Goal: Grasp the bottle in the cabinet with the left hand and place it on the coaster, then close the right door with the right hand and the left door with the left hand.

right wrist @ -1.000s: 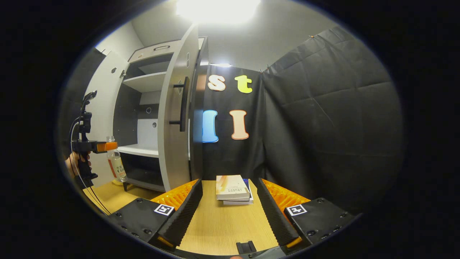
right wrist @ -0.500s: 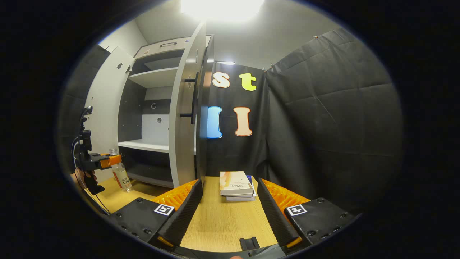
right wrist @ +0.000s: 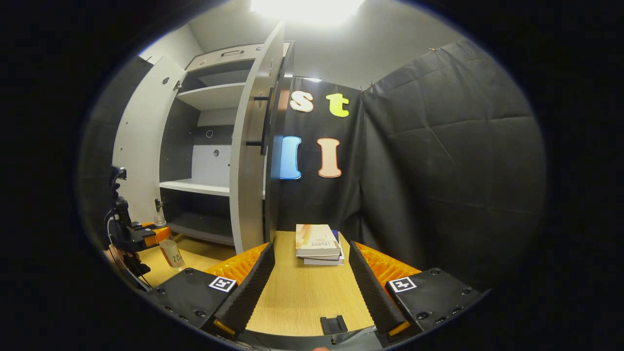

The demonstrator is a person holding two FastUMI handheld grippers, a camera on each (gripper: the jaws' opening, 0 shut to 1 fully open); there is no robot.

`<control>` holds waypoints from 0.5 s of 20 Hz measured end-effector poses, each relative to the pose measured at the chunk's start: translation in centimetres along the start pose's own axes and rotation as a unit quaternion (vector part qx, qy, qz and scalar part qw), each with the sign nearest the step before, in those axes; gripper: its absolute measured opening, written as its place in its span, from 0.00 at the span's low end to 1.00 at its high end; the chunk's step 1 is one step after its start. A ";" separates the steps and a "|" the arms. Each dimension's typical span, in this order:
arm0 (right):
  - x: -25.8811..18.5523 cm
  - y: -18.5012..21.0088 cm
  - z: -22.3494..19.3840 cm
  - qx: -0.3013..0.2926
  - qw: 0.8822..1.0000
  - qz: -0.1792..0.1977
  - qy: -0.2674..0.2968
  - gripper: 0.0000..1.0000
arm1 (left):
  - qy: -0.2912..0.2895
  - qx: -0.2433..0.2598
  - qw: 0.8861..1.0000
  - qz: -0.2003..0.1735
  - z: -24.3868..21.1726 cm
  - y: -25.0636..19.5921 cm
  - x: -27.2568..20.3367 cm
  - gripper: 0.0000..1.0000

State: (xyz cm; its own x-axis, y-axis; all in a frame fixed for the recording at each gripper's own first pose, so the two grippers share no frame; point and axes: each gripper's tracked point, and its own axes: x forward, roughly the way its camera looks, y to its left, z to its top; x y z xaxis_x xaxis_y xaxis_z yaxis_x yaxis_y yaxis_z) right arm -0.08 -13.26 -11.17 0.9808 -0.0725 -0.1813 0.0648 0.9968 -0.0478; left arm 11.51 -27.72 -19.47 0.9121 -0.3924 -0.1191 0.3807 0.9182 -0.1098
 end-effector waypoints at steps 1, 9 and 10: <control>-0.1 -0.1 0.0 -0.003 1.000 -0.001 0.001 0.98 | 0.004 -0.003 1.000 0.001 -0.7 -0.1 0.0 0.40; -0.3 -0.4 -0.8 -0.008 1.000 -0.003 0.015 0.98 | 0.027 0.001 0.999 0.018 -5.2 -0.4 -0.6 0.41; -0.2 -0.4 -0.9 -0.008 1.000 -0.002 0.016 0.97 | 0.032 0.003 0.999 0.019 -5.7 -0.4 -0.8 0.41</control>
State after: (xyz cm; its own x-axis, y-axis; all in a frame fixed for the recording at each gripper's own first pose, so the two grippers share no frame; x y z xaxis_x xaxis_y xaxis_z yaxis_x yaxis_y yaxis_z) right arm -0.45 -13.68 -11.96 0.9742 -0.0773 -0.2119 0.0651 0.9958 -0.0639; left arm 9.78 -28.15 -25.00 0.9143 -0.3600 -0.1856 0.3474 0.9326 -0.0976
